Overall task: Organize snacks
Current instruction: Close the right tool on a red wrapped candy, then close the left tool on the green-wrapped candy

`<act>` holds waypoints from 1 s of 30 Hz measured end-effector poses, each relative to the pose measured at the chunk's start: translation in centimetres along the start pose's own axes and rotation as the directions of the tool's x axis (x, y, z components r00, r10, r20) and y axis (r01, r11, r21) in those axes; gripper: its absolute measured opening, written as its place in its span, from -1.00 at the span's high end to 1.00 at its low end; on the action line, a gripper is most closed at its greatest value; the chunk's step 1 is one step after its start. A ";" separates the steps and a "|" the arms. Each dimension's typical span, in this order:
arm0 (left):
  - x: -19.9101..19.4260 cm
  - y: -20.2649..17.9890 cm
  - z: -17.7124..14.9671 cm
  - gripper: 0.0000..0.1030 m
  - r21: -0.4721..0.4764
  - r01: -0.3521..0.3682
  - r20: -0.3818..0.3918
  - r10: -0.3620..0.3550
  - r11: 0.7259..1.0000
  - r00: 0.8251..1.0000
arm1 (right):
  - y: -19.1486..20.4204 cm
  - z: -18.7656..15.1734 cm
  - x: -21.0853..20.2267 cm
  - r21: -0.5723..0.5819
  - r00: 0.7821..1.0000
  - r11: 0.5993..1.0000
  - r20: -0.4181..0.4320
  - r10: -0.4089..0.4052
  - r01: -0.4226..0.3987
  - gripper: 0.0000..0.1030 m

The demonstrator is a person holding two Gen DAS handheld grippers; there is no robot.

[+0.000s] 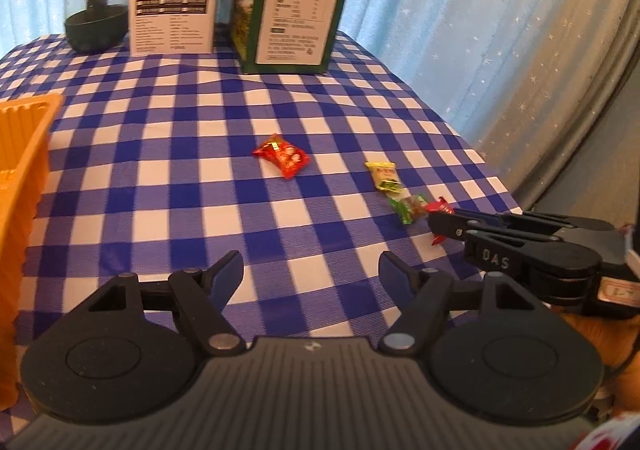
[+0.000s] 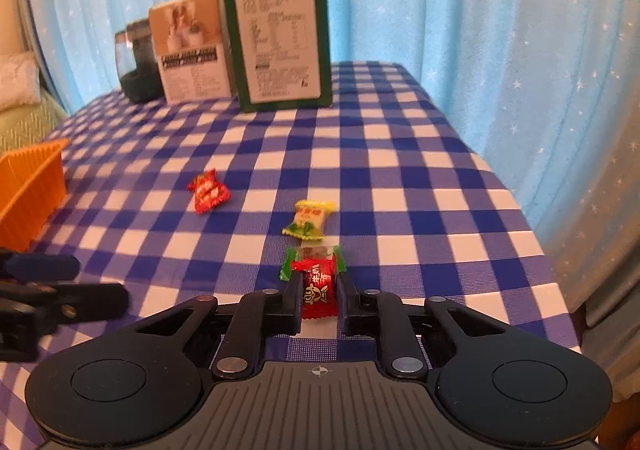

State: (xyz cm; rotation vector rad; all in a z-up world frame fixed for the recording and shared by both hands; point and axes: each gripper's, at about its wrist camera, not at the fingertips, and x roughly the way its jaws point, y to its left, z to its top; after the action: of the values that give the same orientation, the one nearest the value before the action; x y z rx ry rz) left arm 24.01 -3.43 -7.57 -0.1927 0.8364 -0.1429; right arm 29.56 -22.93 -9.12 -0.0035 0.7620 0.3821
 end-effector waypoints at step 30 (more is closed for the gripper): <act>10.8 -9.1 3.1 0.63 0.502 0.189 -0.105 -0.158 0.844 0.982 | -6.4 -0.3 -1.0 0.237 0.994 0.965 -0.014 -0.108 0.108 0.67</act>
State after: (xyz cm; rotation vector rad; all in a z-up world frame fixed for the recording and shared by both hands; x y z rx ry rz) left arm 32.98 -14.08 -11.30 0.2411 0.8115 -0.5390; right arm 30.90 -29.31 -9.52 0.1791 0.8014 0.1848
